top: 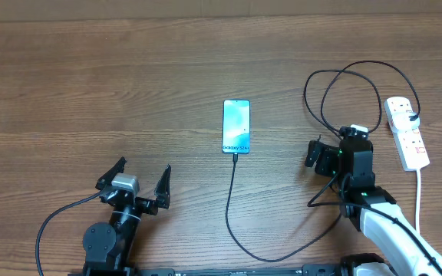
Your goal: Plug charger to phone and switch on socket
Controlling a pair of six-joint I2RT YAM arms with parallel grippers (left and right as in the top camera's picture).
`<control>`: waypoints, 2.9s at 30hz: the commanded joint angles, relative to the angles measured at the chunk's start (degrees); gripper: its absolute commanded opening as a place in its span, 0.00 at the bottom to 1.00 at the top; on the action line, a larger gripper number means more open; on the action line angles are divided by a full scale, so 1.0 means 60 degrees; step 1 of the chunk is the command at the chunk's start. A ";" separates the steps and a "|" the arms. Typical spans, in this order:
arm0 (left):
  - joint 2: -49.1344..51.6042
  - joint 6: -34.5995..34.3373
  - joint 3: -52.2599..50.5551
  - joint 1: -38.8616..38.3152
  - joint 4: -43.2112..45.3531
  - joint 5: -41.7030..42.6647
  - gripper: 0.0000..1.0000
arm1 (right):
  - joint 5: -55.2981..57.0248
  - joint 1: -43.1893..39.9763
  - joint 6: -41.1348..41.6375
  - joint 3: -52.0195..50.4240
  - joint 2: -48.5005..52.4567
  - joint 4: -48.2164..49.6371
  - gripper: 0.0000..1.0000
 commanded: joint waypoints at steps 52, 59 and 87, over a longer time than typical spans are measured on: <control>-0.0109 0.0259 -0.0033 0.0000 -0.0029 -0.0095 1.00 | -0.1013 -0.0015 -0.1096 -0.3512 -0.4677 0.2259 1.00; -0.0109 0.0259 -0.0033 0.0000 -0.0029 -0.0095 1.00 | -0.1064 -0.0015 -0.1297 -0.3512 -0.5657 0.1413 1.00; -0.0109 0.0259 -0.0033 0.0000 -0.0029 -0.0095 1.00 | -0.1428 -0.0015 -0.1570 -0.3515 -0.9096 -0.0860 1.00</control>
